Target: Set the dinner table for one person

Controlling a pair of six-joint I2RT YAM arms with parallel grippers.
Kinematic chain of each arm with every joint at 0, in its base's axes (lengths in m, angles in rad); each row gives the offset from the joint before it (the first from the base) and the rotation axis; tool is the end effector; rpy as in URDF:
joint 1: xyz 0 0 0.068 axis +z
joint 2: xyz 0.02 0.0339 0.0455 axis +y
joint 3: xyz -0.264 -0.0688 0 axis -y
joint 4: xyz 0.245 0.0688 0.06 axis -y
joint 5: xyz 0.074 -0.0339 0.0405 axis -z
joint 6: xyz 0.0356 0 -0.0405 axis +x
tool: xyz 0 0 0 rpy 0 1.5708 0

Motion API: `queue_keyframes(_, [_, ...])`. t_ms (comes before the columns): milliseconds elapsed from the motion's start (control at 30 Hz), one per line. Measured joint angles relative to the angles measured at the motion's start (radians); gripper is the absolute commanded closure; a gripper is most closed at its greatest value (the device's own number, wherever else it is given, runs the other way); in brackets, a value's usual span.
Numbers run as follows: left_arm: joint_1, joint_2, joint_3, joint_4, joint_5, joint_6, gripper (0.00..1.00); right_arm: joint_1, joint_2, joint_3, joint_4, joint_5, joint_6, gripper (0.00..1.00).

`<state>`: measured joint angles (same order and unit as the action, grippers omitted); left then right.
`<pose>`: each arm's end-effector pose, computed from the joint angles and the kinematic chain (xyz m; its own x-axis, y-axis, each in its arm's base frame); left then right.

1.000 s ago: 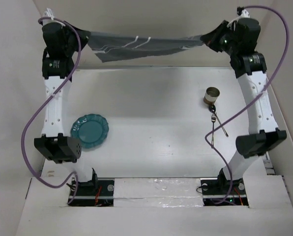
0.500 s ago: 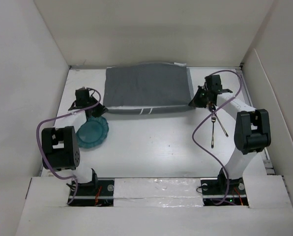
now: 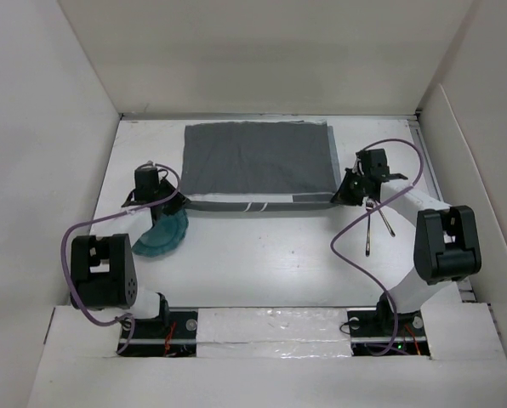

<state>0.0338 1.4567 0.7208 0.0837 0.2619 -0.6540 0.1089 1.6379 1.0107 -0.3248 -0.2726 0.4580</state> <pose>0.2981 0.0009 0.1900 -0.5867 -0.6078 -0.5352 -0.2317 0.7592 -0.6082 0.3311 0.0458 0.1935 -0.8412 0.3364 -0.4233 0.1249 0.8826 0.4532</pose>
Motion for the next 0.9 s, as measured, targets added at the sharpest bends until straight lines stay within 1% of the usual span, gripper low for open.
queue_keyframes(200, [-0.007, -0.101, -0.052, -0.003, 0.024, 0.008, 1.00, -0.026, -0.054, -0.057, -0.003, 0.000, -0.029, 1.00])
queue_keyframes(400, [-0.006, -0.167, -0.072, -0.046, 0.050, 0.024, 1.00, -0.031, -0.092, -0.093, -0.011, 0.004, -0.044, 1.00])
queue_keyframes(767, [-0.009, -0.278, -0.104, -0.242, 0.074, 0.066, 1.00, -0.031, -0.280, -0.215, -0.096, 0.011, -0.063, 1.00])
queue_keyframes(900, [-0.014, -0.315, -0.105, -0.320, 0.088, 0.055, 1.00, -0.031, -0.343, -0.253, -0.140, 0.016, -0.062, 1.00])
